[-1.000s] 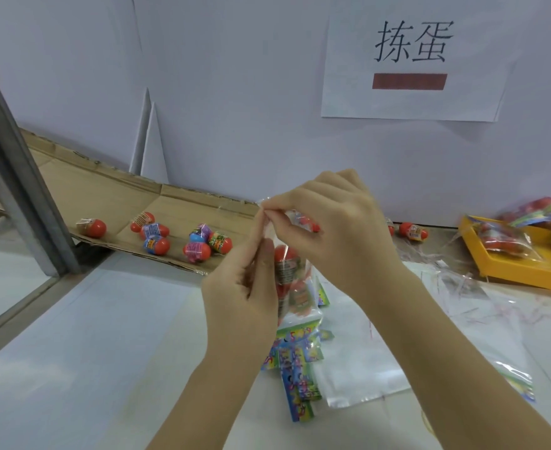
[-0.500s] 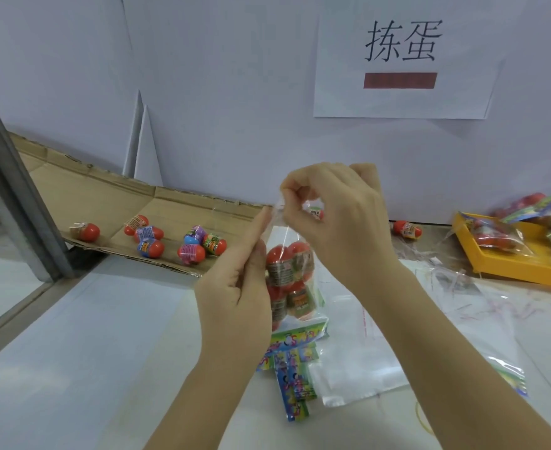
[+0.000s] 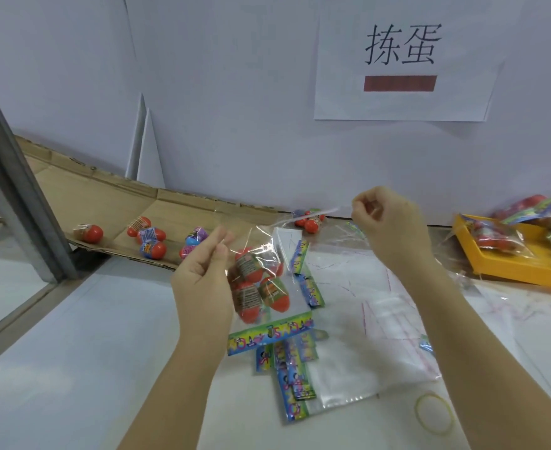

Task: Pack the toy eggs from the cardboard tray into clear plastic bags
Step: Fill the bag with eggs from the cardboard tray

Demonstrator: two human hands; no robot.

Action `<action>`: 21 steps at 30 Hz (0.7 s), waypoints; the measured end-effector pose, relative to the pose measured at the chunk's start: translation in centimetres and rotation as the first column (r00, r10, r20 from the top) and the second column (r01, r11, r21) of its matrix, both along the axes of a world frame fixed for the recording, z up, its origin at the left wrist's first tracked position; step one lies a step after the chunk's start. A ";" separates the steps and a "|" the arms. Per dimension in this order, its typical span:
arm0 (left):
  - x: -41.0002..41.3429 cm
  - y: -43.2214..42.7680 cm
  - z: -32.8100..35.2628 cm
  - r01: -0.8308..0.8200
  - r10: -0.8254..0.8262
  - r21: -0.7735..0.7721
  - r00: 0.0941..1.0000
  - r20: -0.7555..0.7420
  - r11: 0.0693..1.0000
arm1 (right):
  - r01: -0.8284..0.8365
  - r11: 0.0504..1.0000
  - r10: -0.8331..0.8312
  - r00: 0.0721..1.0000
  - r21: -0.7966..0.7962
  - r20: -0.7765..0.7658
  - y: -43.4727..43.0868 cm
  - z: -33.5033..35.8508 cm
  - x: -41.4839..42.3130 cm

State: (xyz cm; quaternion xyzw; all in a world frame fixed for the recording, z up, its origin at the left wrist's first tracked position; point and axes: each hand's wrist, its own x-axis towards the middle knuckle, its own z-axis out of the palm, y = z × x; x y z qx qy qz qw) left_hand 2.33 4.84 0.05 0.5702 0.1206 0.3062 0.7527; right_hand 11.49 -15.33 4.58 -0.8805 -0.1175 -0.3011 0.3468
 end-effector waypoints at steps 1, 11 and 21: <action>0.2 0.1 -0.2 0.000 0.000 0.001 1.000 -0.021 1.000 | 0.013 1.000 -0.013 0.999 -0.014 -0.038 -0.1 -0.7 0.3; 0.5 -0.1 -0.6 0.074 -0.066 0.047 0.987 -0.145 0.996 | 0.060 0.996 -0.072 0.974 -0.060 -0.217 -0.7 -3.7 1.0; 0.5 0.5 -0.6 0.102 -0.100 0.009 0.989 -0.109 0.995 | 0.206 0.950 -0.273 0.912 -0.234 -0.306 -2.7 -4.9 1.7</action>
